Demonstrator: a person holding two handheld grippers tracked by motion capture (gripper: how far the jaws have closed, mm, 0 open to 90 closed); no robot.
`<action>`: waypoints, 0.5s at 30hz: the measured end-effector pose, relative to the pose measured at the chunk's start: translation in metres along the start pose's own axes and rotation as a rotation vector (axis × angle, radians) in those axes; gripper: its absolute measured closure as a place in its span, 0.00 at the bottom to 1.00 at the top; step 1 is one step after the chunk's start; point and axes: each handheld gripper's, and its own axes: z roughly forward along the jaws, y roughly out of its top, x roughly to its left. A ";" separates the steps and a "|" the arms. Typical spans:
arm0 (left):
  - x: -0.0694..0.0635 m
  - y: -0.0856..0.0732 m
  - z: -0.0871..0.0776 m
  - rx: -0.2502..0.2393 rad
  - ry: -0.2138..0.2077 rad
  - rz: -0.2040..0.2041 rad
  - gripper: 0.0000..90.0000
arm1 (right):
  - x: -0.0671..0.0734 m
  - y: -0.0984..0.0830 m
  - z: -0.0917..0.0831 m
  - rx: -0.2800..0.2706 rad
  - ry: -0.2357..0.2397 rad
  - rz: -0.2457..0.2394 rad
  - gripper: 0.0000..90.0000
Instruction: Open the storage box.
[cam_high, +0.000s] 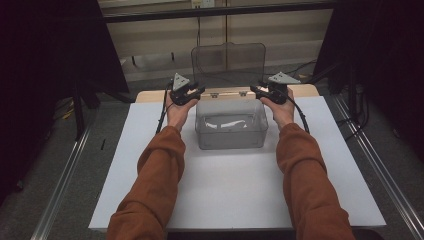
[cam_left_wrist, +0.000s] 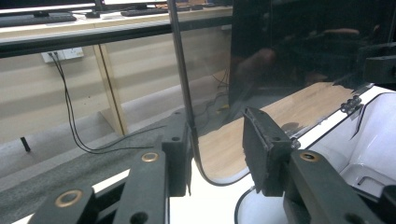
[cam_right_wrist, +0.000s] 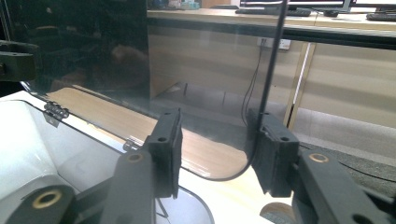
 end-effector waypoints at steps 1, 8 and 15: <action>0.000 0.000 0.001 0.001 -0.003 -0.001 0.66 | 0.000 0.000 0.001 0.002 0.000 0.002 0.61; 0.001 0.002 0.003 0.020 -0.032 -0.015 0.56 | -0.001 0.000 0.003 0.001 0.010 0.018 0.57; 0.000 0.002 0.006 0.024 -0.052 -0.042 0.48 | -0.001 0.003 0.007 0.019 0.038 0.020 0.47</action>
